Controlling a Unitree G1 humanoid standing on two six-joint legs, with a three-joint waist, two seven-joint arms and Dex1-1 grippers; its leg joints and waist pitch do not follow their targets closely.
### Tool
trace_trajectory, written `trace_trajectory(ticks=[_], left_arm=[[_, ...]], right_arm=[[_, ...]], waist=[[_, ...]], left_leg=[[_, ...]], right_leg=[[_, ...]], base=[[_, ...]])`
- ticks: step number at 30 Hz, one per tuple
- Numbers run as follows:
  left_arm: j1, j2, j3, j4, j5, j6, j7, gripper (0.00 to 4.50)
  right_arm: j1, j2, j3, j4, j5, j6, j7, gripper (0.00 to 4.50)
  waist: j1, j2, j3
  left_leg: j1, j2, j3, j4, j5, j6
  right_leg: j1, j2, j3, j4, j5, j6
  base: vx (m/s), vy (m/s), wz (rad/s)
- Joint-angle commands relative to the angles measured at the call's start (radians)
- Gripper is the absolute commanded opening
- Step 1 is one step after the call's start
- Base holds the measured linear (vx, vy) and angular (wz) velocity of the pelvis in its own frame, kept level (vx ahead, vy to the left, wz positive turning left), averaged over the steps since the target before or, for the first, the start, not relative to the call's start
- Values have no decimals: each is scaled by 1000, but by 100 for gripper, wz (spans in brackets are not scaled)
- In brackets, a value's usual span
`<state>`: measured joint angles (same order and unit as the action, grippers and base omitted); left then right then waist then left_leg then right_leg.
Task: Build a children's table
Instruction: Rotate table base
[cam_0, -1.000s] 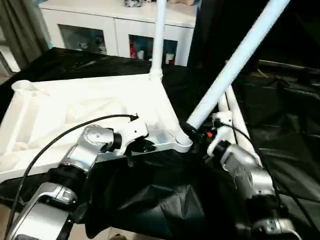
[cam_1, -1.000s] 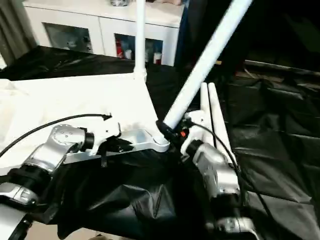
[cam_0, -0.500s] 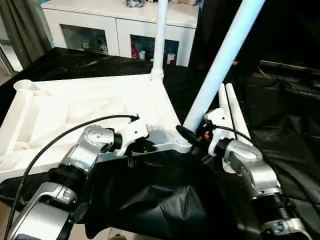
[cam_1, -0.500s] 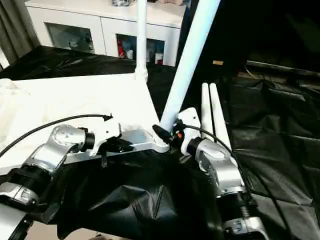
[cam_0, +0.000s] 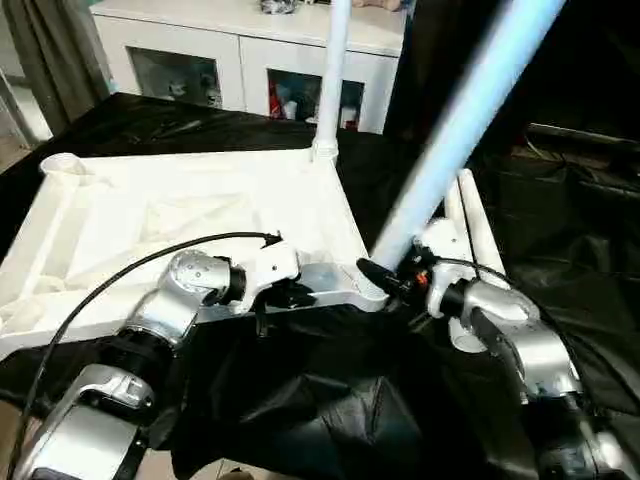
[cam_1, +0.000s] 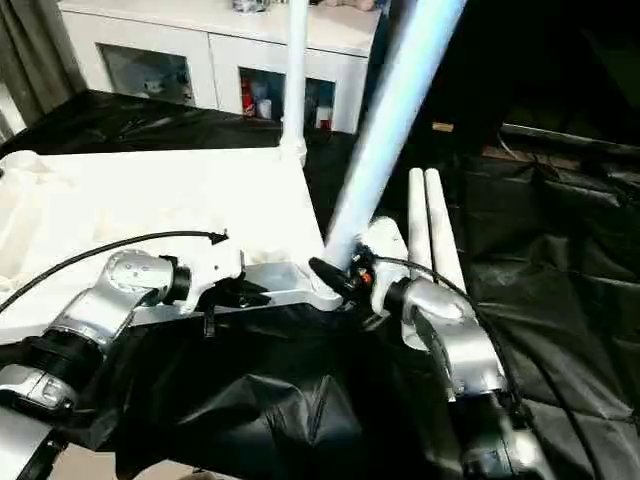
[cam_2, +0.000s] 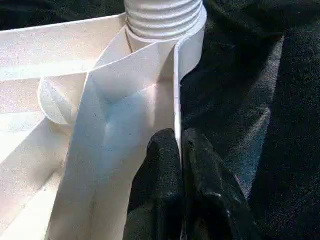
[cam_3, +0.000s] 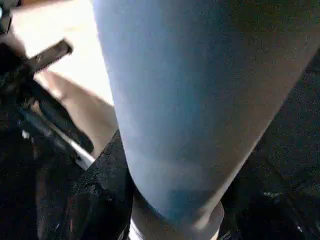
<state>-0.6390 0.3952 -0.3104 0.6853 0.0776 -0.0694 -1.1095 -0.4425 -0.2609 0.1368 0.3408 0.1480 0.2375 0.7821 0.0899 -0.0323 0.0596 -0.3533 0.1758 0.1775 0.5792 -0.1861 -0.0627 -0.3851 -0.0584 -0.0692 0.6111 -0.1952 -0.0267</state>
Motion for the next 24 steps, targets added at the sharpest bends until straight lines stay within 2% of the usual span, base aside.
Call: trace_trajectory(ticks=[1, 2, 3, 4, 5, 6, 7, 8, 9, 10, 11, 13, 14, 15, 16, 17, 19, 22, 23, 24], left_arm=[[-36, 0, 19, 0, 5, 1, 30, 0], [-34, 3, 15, -1, 6, -1, 27, 0], [-34, 3, 15, 1, 7, -1, 27, 0], [-34, 2, 13, 1, 9, -1, 28, 0], [-34, 2, 13, 2, 12, -2, 31, 0], [-34, 3, 12, 1, 15, -3, 34, 0], [-34, 3, 11, 1, 16, -4, 34, 0], [-30, 8, 17, -9, 11, 2, 35, 0], [-23, 14, 26, -24, 2, 13, 36, 0], [-18, 19, 26, -30, 0, 14, 32, 0], [-16, 21, 26, -32, -1, 13, 31, 0], [-6, 29, 23, -38, -1, 11, 24, 0], [-4, 31, 23, -39, -1, 10, 23, 0], [-2, 31, 23, -39, -1, 10, 22, 0], [-2, 31, 24, -38, -2, 9, 20, 0], [-2, 30, 25, -37, -2, 8, 16, 0], [-6, 29, 27, -35, -3, 9, 12, 0], [-15, 29, 29, -28, -4, 10, 11, 0], [-15, 29, 29, -28, -4, 10, 11, 0], [-22, 28, 30, -22, -4, 10, 13, 0]], right_arm=[[24, 19, 106, 73, -27, 54, 70, 191], [-16, 19, 131, 121, -29, 117, 112, 191], [-31, 14, 157, 169, -49, 134, 139, 191], [-40, -3, 203, 235, -105, 104, 166, 191], [-42, -12, 224, 266, -137, 74, 170, 191], [-43, -18, 234, 296, -160, 46, 173, 191], [-43, -19, 234, 301, -162, 41, 173, 191], [-48, -9, 202, 299, -131, 48, 171, 191], [-53, -2, 168, 285, -91, 67, 180, 191], [-54, -7, 166, 285, -89, 64, 192, 191], [-53, -9, 166, 285, -90, 63, 194, 191], [-58, -15, 167, 305, -94, 51, 211, 191], [-59, -15, 163, 310, -90, 48, 216, 191], [-61, -13, 151, 316, -78, 52, 216, 191], [-61, -9, 134, 316, -64, 58, 215, 191], [-60, -3, 108, 317, -45, 66, 211, 191], [-58, 16, 44, 310, 16, 103, 200, 191], [-60, 43, -63, 297, 111, 161, 157, 191], [-60, 43, -63, 297, 111, 161, 157, 191], [-62, 53, -110, 298, 146, 180, 135, 191]], waist=[[-2, 11, -54], [-5, 10, -53], [-6, 11, -54], [-10, -4, -54], [-10, 1, -53], [-8, 8, -50], [-7, -5, -53], [-5, -11, -55], [-4, -6, -56], [-5, -6, -56], [-6, -11, -57], [-7, -10, -60], [-6, -5, -61], [-6, -10, -61], [-5, -11, -62], [-3, -3, -63], [-4, -7, -63], [-3, -7, -64], [-1, -6, -65], [0, 7, -66]], left_leg=[[10, 64, -24, -74, -250, -5], [11, 64, -26, -75, -262, -6], [12, 64, -27, -75, -266, -6], [7, 65, -27, -76, -267, -6], [8, 63, -28, -74, -266, -7], [17, 65, -25, -74, -288, -11], [15, 67, -27, -76, -283, -13], [18, 70, -28, -78, -289, -16], [21, 72, -31, -81, -300, -22], [21, 72, -31, -82, -310, -25], [21, 74, -32, -83, -318, -27], [18, 72, -32, -83, -324, -32], [19, 71, -32, -82, -324, -33], [19, 69, -29, -80, -322, -27], [19, 69, -28, -79, -315, -25], [19, 69, -29, -80, -303, -25], [19, 70, -28, -80, -301, -18], [18, 73, -29, -81, -294, -17], [19, 72, -27, -80, -288, -15], [18, 72, -29, -80, -285, -21]], right_leg=[[35, -106, 64, -89, -296, -183], [35, -105, 64, -91, -335, -175], [36, -104, 63, -91, -342, -177], [37, -104, 60, -89, -351, -176], [38, -105, 60, -88, -359, -177], [27, -107, 65, -98, -397, -163], [31, -109, 64, -98, -398, -158], [29, -107, 64, -98, -395, -152], [29, -108, 64, -94, -381, -155], [27, -107, 64, -94, -374, -157], [28, -106, 63, -92, -364, -158], [30, -105, 63, -88, -322, -169], [30, -106, 64, -86, -312, -173], [30, -105, 65, -88, -303, -179], [31, -106, 65, -87, -301, -180], [32, -105, 65, -86, -288, -183], [33, -104, 65, -87, -281, -188], [34, -103, 63, -84, -263, -196], [35, -104, 63, -84, -250, -202], [34, -106, 63, -81, -242, -206]], base=[[0, 0, 0], [0, 0, 0], [0, 0, 0], [0, 0, 0], [0, 0, 0], [0, 0, 0], [0, 0, 0], [0, 0, 0], [0, 0, 0], [0, 0, 0], [0, 0, 0], [0, 0, 0], [0, 0, 0], [0, 0, 0], [0, 0, 0], [0, 0, 0], [0, 0, 0], [0, 0, 0], [0, 0, 0], [0, 0, 0]])
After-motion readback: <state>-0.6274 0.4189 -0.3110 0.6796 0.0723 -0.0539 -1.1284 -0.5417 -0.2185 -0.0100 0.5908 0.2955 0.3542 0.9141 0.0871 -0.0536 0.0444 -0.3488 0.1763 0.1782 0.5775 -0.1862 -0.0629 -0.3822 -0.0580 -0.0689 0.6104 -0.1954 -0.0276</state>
